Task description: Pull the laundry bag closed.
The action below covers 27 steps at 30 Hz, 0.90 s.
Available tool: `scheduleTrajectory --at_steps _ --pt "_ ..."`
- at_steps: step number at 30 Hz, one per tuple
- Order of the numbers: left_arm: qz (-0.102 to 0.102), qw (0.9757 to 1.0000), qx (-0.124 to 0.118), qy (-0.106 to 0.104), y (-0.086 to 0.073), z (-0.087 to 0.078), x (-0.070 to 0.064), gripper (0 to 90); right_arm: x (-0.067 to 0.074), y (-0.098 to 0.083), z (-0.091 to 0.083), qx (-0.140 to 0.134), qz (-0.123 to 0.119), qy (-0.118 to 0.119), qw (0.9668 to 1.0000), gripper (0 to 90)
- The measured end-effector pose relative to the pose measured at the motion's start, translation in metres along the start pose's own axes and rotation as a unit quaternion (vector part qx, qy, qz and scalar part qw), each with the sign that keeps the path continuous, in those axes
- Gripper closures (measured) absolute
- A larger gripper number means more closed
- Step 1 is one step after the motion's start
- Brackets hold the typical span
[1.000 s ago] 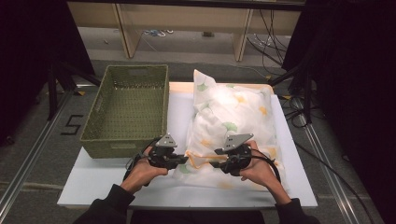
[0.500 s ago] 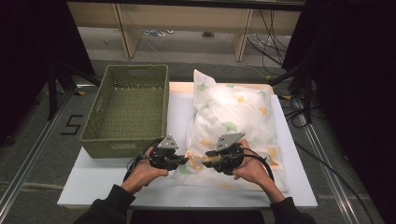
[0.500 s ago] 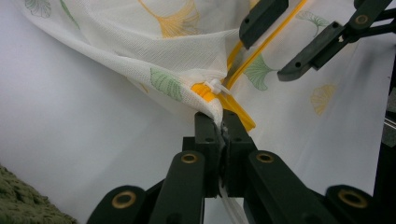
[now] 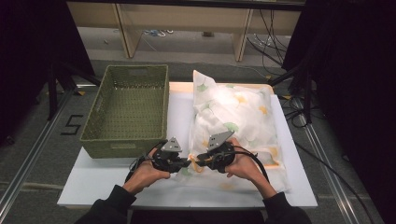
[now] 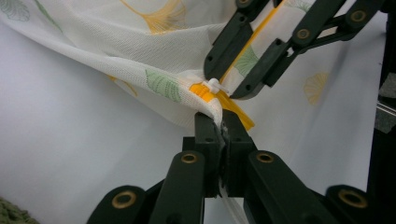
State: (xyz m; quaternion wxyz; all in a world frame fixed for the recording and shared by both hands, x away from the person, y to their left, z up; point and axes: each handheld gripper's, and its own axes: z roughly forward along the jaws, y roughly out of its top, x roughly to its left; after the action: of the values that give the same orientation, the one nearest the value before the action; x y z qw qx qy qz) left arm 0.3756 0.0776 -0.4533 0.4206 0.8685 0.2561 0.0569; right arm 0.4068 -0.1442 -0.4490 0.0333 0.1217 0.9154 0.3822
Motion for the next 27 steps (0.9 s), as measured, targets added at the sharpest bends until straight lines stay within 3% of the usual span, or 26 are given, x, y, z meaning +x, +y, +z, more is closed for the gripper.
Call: scheduleTrajectory --at_steps 1,4,6,7,8,9,11,12,13,15,22,23,24,26,27 --pt "0.003 0.9999 0.01 0.004 0.0 -0.001 0.0 86.4 0.0 0.001 0.001 -0.001 -0.002 0.0 1.0 76.0" --pt "-0.007 1.0 0.0 -0.006 -0.001 0.001 0.0 83.5 0.0 0.002 0.002 0.002 -0.009 0.007 0.9999 84.0" --pt "-0.011 0.9999 -0.003 -0.013 -0.001 0.001 0.001 79.9 0.001 0.003 0.002 0.005 -0.016 0.007 0.9998 84.5" --pt "-0.023 0.9996 -0.004 -0.016 -0.001 0.0 0.003 76.0 0.001 0.003 0.003 0.005 -0.029 0.006 0.9995 84.5" --pt "-0.038 0.9989 -0.011 -0.026 -0.001 0.001 0.004 71.0 0.002 0.003 0.003 0.008 -0.022 0.003 0.9997 84.5" --pt "-0.038 0.9989 -0.011 -0.026 -0.001 0.001 0.004 68.7 0.002 0.003 0.003 0.008 -0.022 0.003 0.9997 84.5" --pt "-0.084 0.9951 -0.021 -0.049 -0.005 0.0 0.012 64.8 0.003 0.003 0.004 0.01 -0.022 0.0 0.9997 84.6" --pt "-0.119 0.9906 -0.029 -0.062 -0.006 0.001 0.014 66.2 0.003 0.003 0.004 0.01 -0.023 -0.001 0.9997 84.6" --pt "-0.141 0.9866 -0.036 -0.073 -0.008 0.001 0.016 66.1 0.004 0.003 0.005 0.012 -0.025 -0.001 0.9996 84.6" --pt "-0.161 0.9831 -0.045 -0.075 -0.01 0.0 0.021 65.8 0.004 0.003 0.005 0.019 -0.021 -0.008 0.9996 84.5" --pt "-0.152 0.9857 -0.044 -0.058 -0.011 -0.001 0.022 79.8 0.004 0.002 0.009 0.017 -0.023 0.0 0.9996 84.1" --pt "-0.137 0.988 -0.045 -0.054 -0.009 0.0 0.019 81.7 0.005 0.001 0.009 0.023 -0.018 0.001 0.9996 84.0" --pt "-0.137 0.988 -0.045 -0.054 -0.009 0.0 0.019 82.8 0.005 0.002 0.01 0.022 -0.023 0.002 0.9995 83.9" --pt "-0.106 0.9925 -0.043 -0.041 -0.007 -0.002 0.014 84.1 0.005 0.001 0.01 0.019 -0.017 0.006 0.9997 83.8" --pt "-0.106 0.9925 -0.043 -0.041 -0.007 -0.002 0.014 84.4 0.005 0.001 0.01 0.019 -0.017 0.006 0.9997 83.8"
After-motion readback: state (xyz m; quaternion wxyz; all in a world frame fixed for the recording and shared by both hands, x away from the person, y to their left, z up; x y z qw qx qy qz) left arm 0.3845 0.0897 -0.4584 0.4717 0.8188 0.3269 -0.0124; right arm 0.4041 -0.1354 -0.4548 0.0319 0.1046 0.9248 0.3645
